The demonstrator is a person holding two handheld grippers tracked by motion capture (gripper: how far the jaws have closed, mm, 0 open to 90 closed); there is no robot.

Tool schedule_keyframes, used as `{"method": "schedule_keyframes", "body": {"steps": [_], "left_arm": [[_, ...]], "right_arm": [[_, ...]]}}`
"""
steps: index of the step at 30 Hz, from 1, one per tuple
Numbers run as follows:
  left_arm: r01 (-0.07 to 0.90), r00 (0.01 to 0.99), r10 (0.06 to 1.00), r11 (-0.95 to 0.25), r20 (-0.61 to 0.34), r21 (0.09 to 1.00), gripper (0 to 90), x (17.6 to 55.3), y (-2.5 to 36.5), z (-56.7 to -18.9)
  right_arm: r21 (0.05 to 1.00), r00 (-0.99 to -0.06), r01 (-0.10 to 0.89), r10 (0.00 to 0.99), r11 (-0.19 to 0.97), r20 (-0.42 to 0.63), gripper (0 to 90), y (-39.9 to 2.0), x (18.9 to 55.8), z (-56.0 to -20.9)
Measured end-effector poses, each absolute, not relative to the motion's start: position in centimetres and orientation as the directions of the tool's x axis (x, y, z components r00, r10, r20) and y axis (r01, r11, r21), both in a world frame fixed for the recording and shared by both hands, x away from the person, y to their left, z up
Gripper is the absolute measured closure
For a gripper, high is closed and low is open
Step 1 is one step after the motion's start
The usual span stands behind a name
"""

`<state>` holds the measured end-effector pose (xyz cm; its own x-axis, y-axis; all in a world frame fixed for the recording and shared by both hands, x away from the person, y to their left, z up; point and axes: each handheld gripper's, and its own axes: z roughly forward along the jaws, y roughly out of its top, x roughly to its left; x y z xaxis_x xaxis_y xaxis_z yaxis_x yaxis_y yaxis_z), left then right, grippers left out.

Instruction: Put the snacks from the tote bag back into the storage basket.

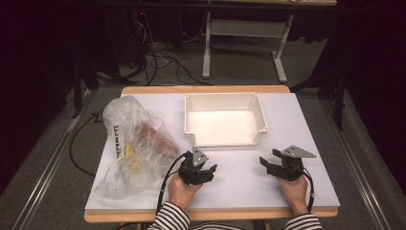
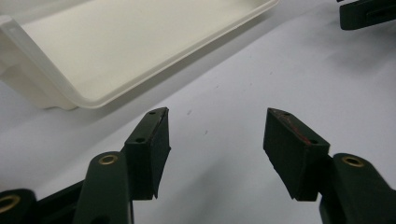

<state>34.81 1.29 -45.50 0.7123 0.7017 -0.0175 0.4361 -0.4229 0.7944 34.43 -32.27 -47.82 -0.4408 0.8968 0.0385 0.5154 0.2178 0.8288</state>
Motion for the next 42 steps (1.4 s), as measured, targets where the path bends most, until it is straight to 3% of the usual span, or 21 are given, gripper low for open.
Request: {"method": "schedule_keyframes", "body": {"steps": [12, 42], "left_arm": [[0.407, 0.725, 0.689, -0.427, -0.002, 0.807, 39.1, 34.0, 2.3, -43.2], [0.451, 0.542, 0.839, -0.333, 0.042, 0.828, 31.3, 35.0, 11.8, -39.0]], "right_arm": [[0.831, -0.441, 0.514, 0.897, 0.214, 0.041, 32.9, -32.3, 34.4, -47.8], [0.831, -0.437, 0.518, 0.898, 0.203, 0.053, 31.9, -32.4, 34.4, -47.8]]}}
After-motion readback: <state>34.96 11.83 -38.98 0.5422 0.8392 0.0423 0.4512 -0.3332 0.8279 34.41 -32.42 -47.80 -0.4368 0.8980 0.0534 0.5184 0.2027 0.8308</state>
